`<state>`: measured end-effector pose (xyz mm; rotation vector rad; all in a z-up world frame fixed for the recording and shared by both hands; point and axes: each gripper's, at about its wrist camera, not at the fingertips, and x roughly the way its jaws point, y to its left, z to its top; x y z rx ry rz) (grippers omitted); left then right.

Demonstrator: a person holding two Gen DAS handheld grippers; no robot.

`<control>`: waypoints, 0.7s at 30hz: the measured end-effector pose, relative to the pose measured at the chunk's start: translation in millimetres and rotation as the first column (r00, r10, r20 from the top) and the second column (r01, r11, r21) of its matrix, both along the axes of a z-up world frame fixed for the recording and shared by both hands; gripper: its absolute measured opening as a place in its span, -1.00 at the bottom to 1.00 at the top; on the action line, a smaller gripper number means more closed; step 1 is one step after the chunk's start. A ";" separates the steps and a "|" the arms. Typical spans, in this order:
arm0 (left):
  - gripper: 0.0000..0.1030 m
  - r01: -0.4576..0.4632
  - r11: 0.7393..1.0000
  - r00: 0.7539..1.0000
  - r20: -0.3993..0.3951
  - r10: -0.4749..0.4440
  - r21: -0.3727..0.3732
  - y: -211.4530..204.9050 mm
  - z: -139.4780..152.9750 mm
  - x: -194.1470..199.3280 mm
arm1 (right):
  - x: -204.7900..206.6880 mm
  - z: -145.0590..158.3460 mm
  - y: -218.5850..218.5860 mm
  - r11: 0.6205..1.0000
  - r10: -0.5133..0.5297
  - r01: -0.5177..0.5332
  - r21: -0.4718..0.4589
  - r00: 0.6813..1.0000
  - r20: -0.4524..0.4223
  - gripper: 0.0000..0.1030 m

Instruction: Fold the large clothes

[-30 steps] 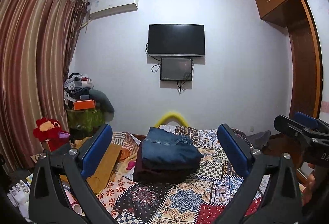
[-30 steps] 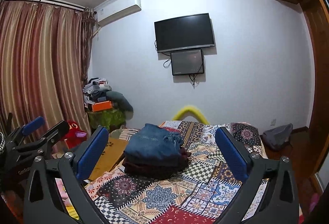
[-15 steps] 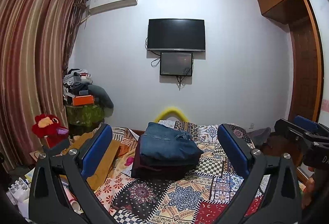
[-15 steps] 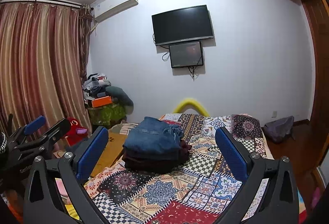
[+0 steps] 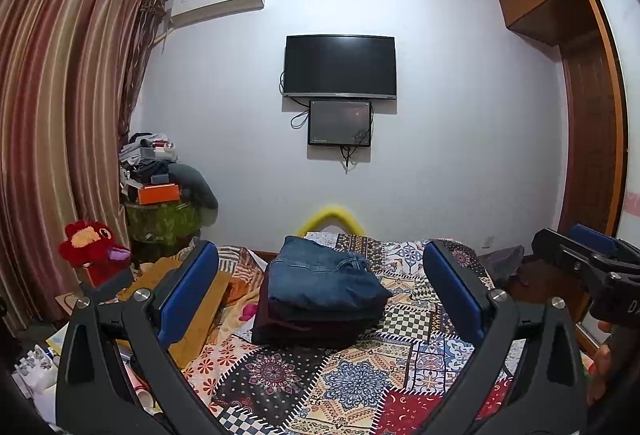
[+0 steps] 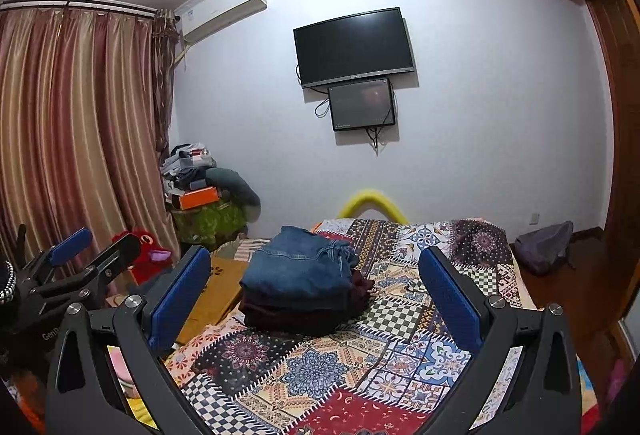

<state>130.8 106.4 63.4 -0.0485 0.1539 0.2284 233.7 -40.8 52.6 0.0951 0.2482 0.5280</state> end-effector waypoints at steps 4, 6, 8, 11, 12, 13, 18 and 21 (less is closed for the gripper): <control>0.99 0.001 1.000 1.000 0.000 -0.001 -0.001 -0.3 -0.3 -1.2 | -0.6 0.4 0.2 1.000 0.002 -0.002 -0.005 1.000 0.000 1.00; 0.99 0.002 1.000 1.000 0.000 -0.002 -0.002 0.0 -0.4 -1.0 | -1.4 0.9 0.9 1.000 0.004 -0.004 -0.007 1.000 0.000 1.00; 0.99 0.002 1.000 1.000 -0.001 -0.002 -0.004 0.2 -0.1 -0.5 | -1.3 2.0 2.2 1.000 0.003 -0.003 -0.010 1.000 0.001 1.00; 0.99 0.003 1.000 1.000 -0.002 -0.003 -0.008 0.5 -0.4 -0.6 | -2.4 2.3 3.5 1.000 0.005 -0.005 -0.014 1.000 0.002 1.00; 0.99 0.003 1.000 1.000 -0.002 -0.003 -0.010 0.7 -0.6 -0.7 | -2.2 2.4 3.8 1.000 0.005 -0.005 -0.015 1.000 0.002 1.00; 0.99 0.002 1.000 1.000 0.001 -0.002 -0.013 1.0 -0.8 -1.0 | -2.5 2.5 4.3 1.000 0.005 -0.005 -0.017 1.000 0.002 1.00; 0.99 0.008 1.000 1.000 0.008 -0.008 -0.027 2.9 -1.1 -2.8 | -3.2 2.1 6.6 1.000 0.001 -0.001 -0.026 1.000 0.005 1.00; 0.99 0.006 1.000 1.000 0.008 -0.006 -0.022 2.5 -1.2 -3.0 | -4.0 1.5 7.7 1.000 0.002 -0.002 -0.030 1.000 0.007 1.00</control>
